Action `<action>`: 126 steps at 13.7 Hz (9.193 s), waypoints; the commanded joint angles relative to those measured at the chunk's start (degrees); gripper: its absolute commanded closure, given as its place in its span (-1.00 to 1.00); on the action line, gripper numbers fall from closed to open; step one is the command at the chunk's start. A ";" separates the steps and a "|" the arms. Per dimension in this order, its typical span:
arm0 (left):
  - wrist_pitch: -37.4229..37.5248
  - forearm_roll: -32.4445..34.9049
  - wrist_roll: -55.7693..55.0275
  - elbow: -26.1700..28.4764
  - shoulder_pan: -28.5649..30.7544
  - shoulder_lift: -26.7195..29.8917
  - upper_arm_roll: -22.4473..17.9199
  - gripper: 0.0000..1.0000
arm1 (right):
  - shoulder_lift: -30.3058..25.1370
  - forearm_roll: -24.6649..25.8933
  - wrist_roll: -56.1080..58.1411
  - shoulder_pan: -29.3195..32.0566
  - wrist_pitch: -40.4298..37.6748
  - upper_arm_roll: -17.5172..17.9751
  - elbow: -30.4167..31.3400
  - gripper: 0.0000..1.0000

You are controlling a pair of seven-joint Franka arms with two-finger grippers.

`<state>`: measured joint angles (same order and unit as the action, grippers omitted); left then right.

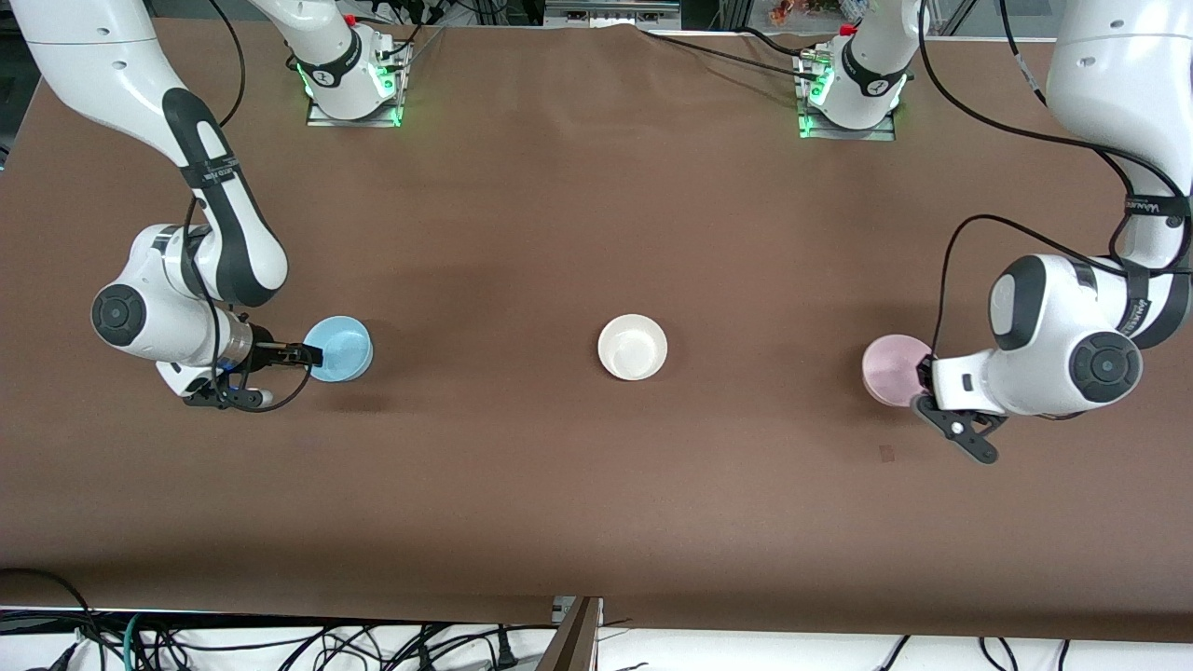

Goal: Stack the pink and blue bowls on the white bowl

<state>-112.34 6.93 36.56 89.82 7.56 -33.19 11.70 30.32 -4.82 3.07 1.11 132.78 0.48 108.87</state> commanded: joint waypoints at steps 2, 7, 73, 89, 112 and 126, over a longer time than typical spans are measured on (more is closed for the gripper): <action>4.06 0.28 -8.04 -2.11 0.26 0.06 9.10 1.00 | -0.26 -1.25 3.07 0.03 -0.15 0.22 0.38 -1.00; 2.23 -6.20 -33.44 -3.50 -7.18 -3.27 13.61 1.00 | -0.70 -1.34 3.43 0.03 -2.00 0.22 0.38 -0.98; 13.20 -3.94 -29.09 6.42 -9.32 38.55 -9.59 -1.00 | 8.78 -4.59 -50.09 -30.64 3.01 12.09 -21.24 1.00; 17.86 -5.70 -29.54 1.58 -10.20 31.79 -14.07 -1.00 | 11.60 -4.41 -50.01 -31.17 7.14 12.09 -21.24 1.00; 26.83 -6.40 -33.84 -1.32 -8.44 31.00 -13.46 -1.00 | 5.99 1.92 -26.24 -18.97 -23.68 11.47 -32.84 -1.00; 27.00 -6.31 -33.93 -1.76 -8.53 31.26 -11.96 -1.00 | -13.78 7.45 -6.24 -1.91 -45.93 9.45 -28.36 -1.00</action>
<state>-86.64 0.16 2.43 89.46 -0.89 -1.75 -0.53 21.91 1.88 -3.37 -1.69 89.38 9.53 77.45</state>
